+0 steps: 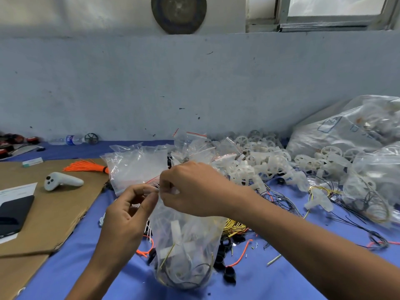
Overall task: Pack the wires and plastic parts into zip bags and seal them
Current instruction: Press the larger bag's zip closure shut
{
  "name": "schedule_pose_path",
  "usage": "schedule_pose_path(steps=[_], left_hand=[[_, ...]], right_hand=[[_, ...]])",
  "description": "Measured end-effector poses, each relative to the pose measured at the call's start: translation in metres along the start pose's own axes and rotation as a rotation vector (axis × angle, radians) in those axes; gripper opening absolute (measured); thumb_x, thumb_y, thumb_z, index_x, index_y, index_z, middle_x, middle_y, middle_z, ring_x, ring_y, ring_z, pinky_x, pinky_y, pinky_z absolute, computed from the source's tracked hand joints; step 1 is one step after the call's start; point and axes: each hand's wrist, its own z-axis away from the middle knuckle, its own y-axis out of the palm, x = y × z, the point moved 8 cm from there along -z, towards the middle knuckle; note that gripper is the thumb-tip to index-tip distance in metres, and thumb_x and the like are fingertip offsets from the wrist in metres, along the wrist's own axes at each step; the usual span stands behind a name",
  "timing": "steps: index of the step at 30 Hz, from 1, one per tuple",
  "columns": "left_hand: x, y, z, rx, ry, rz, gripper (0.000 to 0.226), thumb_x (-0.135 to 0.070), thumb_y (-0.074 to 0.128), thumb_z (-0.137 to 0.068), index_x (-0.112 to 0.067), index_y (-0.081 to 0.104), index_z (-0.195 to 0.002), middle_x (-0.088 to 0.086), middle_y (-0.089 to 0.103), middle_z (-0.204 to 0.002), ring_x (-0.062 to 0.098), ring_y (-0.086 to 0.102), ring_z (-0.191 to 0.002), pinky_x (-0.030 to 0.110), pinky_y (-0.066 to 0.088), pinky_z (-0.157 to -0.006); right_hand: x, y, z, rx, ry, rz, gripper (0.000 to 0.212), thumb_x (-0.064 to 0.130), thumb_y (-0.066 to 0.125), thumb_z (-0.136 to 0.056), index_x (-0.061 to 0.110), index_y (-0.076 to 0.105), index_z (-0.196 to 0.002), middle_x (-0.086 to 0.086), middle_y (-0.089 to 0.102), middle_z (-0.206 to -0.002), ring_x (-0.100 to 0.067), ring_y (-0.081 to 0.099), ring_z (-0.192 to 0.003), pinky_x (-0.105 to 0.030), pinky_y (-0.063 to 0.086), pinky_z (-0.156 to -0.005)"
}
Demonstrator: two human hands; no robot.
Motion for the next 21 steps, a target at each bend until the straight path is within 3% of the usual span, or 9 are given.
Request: schedule_pose_path(steps=[4, 9, 13, 16, 19, 21], left_hand=[[0.0, -0.001, -0.003, 0.004, 0.005, -0.068, 0.014, -0.046, 0.066, -0.084, -0.04, 0.071, -0.095, 0.003, 0.07, -0.089, 0.025, 0.062, -0.075, 0.031, 0.052, -0.064], [-0.003, -0.001, -0.002, 0.001, 0.03, -0.084, 0.005, -0.042, 0.069, -0.088, -0.042, 0.07, -0.093, -0.006, 0.071, -0.088, 0.024, 0.06, -0.072, 0.027, 0.05, -0.062], [-0.007, 0.001, 0.001, 0.005, 0.039, -0.07, 0.011, -0.034, 0.064, -0.093, -0.043, 0.068, -0.092, -0.006, 0.07, -0.088, 0.029, 0.054, -0.068, 0.034, 0.048, -0.06], [-0.009, 0.001, 0.003, 0.003, 0.034, -0.05, 0.013, -0.033, 0.061, -0.092, -0.045, 0.068, -0.092, -0.006, 0.069, -0.088, 0.02, 0.052, -0.063, 0.035, 0.048, -0.06], [-0.01, -0.001, 0.004, 0.005, 0.023, -0.05, 0.006, -0.037, 0.067, -0.094, -0.042, 0.068, -0.092, 0.003, 0.067, -0.088, 0.035, 0.049, -0.065, 0.043, 0.045, -0.058], [-0.01, -0.003, 0.005, -0.001, 0.016, -0.048, 0.003, -0.041, 0.065, -0.09, -0.041, 0.068, -0.091, 0.003, 0.067, -0.088, 0.034, 0.051, -0.066, 0.041, 0.046, -0.058]], right_hand=[[0.001, 0.0, 0.002, -0.033, -0.019, 0.053, 0.016, 0.034, 0.052, -0.094, 0.023, 0.064, -0.096, 0.003, 0.066, -0.093, -0.023, 0.06, -0.084, -0.04, 0.053, -0.072], [0.005, 0.0, 0.002, -0.059, -0.053, 0.09, 0.018, 0.036, 0.052, -0.095, 0.024, 0.064, -0.1, 0.005, 0.064, -0.095, -0.019, 0.06, -0.082, -0.038, 0.053, -0.07], [0.012, -0.001, 0.003, -0.087, -0.096, 0.114, 0.02, 0.035, 0.05, -0.096, 0.021, 0.064, -0.098, 0.004, 0.064, -0.092, -0.02, 0.059, -0.078, -0.037, 0.052, -0.066], [0.015, 0.0, 0.004, -0.1, -0.114, 0.146, 0.02, 0.034, 0.048, -0.096, 0.02, 0.063, -0.096, 0.004, 0.063, -0.09, -0.022, 0.059, -0.077, -0.037, 0.051, -0.065], [0.013, 0.001, 0.004, -0.091, -0.102, 0.127, 0.022, 0.034, 0.045, -0.098, 0.02, 0.062, -0.099, 0.004, 0.063, -0.093, -0.022, 0.059, -0.079, -0.039, 0.052, -0.067], [0.011, 0.002, 0.005, -0.079, -0.089, 0.118, 0.021, 0.035, 0.046, -0.097, 0.021, 0.061, -0.1, 0.004, 0.063, -0.095, -0.022, 0.06, -0.082, -0.04, 0.052, -0.068]])
